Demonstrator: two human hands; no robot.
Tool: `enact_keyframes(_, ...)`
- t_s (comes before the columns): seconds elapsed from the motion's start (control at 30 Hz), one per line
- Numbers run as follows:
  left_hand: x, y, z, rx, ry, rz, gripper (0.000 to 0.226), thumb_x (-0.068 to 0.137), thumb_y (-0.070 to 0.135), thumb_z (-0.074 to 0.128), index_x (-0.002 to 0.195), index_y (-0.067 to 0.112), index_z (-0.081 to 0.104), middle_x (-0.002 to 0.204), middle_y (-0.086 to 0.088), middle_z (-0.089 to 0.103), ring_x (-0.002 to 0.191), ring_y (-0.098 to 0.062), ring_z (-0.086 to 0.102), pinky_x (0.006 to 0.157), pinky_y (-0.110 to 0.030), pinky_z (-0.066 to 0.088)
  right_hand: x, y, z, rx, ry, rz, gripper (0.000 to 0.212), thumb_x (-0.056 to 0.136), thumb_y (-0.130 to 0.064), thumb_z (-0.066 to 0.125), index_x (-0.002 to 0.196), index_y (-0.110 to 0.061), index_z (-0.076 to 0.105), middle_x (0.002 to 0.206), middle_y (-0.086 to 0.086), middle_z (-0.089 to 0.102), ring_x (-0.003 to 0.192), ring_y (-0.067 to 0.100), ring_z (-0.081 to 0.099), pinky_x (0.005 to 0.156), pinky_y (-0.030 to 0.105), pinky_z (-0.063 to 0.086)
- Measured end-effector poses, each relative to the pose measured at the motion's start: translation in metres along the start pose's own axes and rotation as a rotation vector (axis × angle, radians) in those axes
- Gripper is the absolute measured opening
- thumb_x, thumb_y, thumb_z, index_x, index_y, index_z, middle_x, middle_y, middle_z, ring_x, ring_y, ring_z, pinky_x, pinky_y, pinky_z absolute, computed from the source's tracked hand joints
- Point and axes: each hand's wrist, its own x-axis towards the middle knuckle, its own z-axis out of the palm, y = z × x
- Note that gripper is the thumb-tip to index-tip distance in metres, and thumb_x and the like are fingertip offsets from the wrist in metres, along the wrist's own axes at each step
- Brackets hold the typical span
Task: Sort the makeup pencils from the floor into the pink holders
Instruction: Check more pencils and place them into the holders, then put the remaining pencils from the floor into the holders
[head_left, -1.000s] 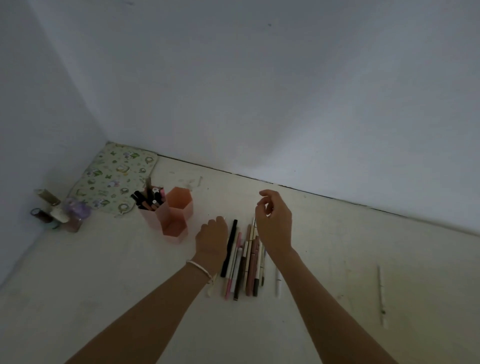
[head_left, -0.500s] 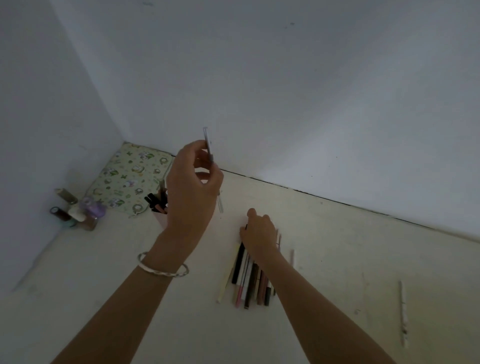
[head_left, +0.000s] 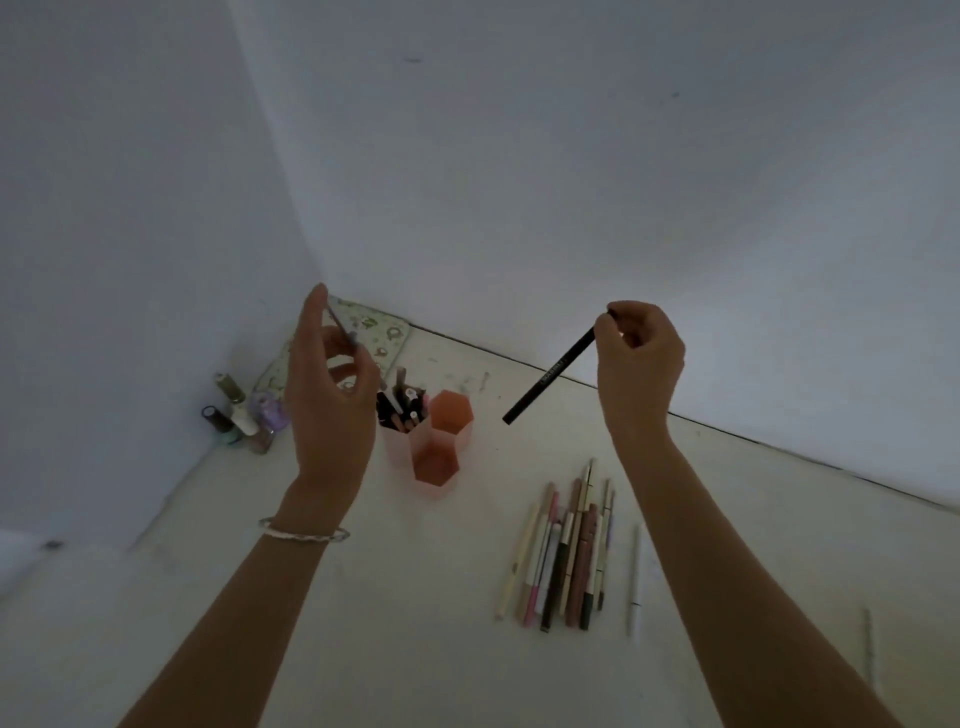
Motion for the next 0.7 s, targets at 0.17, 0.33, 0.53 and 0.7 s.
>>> enact_keyframes(0.17,-0.004,-0.023,-0.001,0.034,-0.081,0.054,0.067,0.092,0.003,0.058,0.144,0.038,0.033,0.105,0.004,0.057,0.091,0.001,0.058,0.079,-0.008,0.050,-0.020,-0.014,0.011,0.098,0.020,-0.057,0.013,0.085,-0.009,0.062,0.095,-0.016,0.066,0.075,-0.015,0.062,0.064,0.008,0.044,0.062,0.020,0.043)
enact_keyframes(0.33,-0.026,-0.039,-0.002,0.327,-0.289,0.211,0.024,0.094,0.018,0.054,0.109,0.006,0.069,0.108,-0.012,0.064,0.100,-0.027,0.062,0.084,-0.045,0.054,-0.034,-0.016,0.019,0.158,0.062,-0.049,0.013,0.086,-0.008,0.062,0.096,-0.014,0.067,0.079,-0.010,0.064,0.067,0.016,0.043,0.066,0.032,0.044)
enact_keyframes(0.53,-0.020,-0.040,-0.026,0.260,-0.047,0.067,0.034,0.099,0.016,0.040,0.126,0.002,0.055,0.122,-0.016,0.053,0.115,-0.029,0.050,0.101,-0.038,0.041,-0.055,-0.030,0.045,0.238,0.042,-0.177,0.013,0.088,-0.008,0.063,0.099,-0.013,0.066,0.083,-0.006,0.064,0.068,0.013,0.046,0.063,0.023,0.043)
enact_keyframes(0.7,-0.015,-0.037,-0.039,0.140,-0.008,-0.033,0.033,0.097,0.015,0.039,0.126,0.006,0.052,0.118,-0.011,0.052,0.098,-0.007,0.050,0.089,-0.023,0.046,-0.083,-0.019,0.080,0.033,-0.144,-0.413,0.017,0.089,-0.008,0.064,0.105,-0.014,0.066,0.089,-0.022,0.056,0.079,0.012,0.053,0.073,0.015,0.044)
